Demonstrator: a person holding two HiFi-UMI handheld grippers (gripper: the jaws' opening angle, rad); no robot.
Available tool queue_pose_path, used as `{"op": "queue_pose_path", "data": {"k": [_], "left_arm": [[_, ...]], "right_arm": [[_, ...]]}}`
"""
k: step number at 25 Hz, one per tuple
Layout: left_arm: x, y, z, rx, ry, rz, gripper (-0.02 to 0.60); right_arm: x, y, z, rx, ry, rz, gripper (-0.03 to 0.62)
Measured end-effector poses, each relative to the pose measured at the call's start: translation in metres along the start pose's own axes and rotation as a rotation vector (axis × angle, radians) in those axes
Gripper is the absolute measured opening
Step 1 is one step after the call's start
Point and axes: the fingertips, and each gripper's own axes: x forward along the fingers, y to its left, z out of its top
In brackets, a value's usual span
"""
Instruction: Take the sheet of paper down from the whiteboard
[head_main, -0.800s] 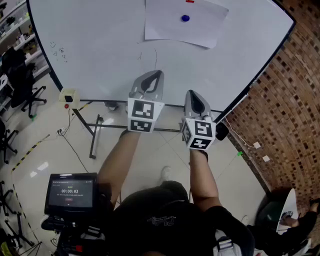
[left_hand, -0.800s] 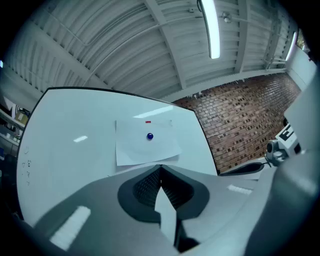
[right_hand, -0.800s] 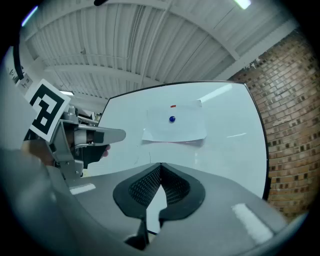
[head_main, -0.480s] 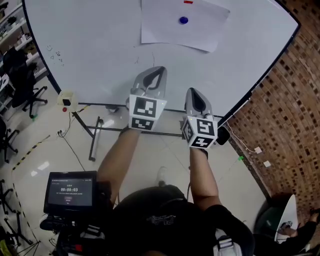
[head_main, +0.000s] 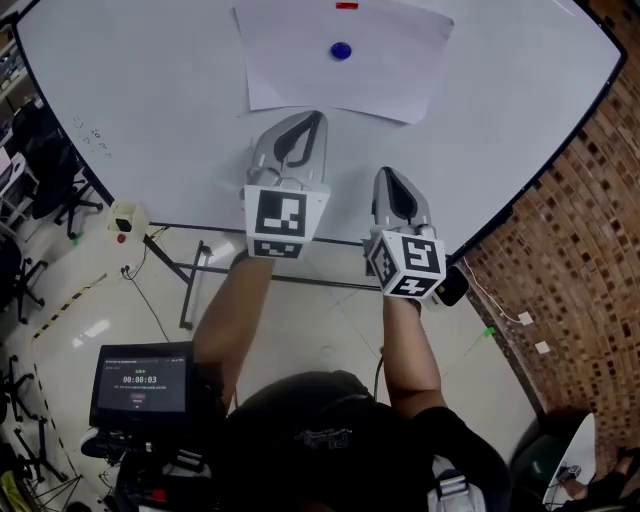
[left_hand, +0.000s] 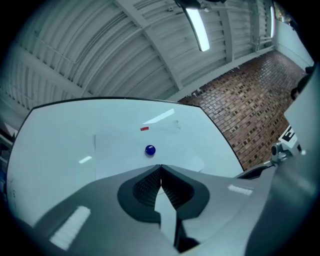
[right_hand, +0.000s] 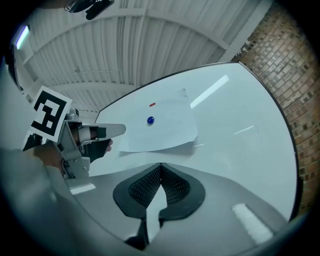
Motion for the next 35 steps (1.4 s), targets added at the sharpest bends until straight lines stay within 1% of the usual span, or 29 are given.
{"op": "queue_pose_path", "data": {"k": [5, 10, 14, 17, 19, 21, 24, 27, 31, 35], "left_arm": [[0.029, 0.008, 0.009, 0.131, -0.023, 0.04, 0.008], [0.055, 0.017, 0.014, 0.211, -0.005, 0.085, 0.058], [0.081, 0.015, 0.011, 0.259, 0.041, 0.097, 0.113], [0.083, 0.021, 0.012, 0.266, 0.064, 0.104, 0.156], [0.085, 0.024, 0.015, 0.259, 0.069, 0.101, 0.167], [0.088, 0.026, 0.02, 0.259, 0.07, 0.101, 0.17], [0.093, 0.027, 0.024, 0.278, 0.088, 0.11, 0.169], [0.094, 0.027, 0.025, 0.282, 0.096, 0.117, 0.17], [0.097, 0.02, 0.029, 0.274, 0.076, 0.117, 0.169], [0.096, 0.018, 0.03, 0.263, 0.076, 0.114, 0.166]], "right_arm": [[0.027, -0.014, 0.008, 0.061, -0.032, 0.06, 0.014], [0.043, -0.035, 0.007, 0.159, -0.05, 0.116, 0.017], [0.057, -0.053, 0.001, 0.24, -0.063, 0.188, 0.078], [0.059, -0.046, 0.008, 0.295, -0.103, 0.246, 0.113], [0.061, -0.041, 0.015, 0.337, -0.126, 0.285, 0.129], [0.064, -0.037, 0.021, 0.375, -0.136, 0.317, 0.141], [0.068, -0.036, 0.028, 0.41, -0.146, 0.342, 0.15], [0.067, -0.038, 0.037, 0.423, -0.164, 0.354, 0.15], [0.067, -0.045, 0.051, 0.436, -0.191, 0.362, 0.149], [0.069, -0.046, 0.058, 0.452, -0.198, 0.356, 0.097]]}}
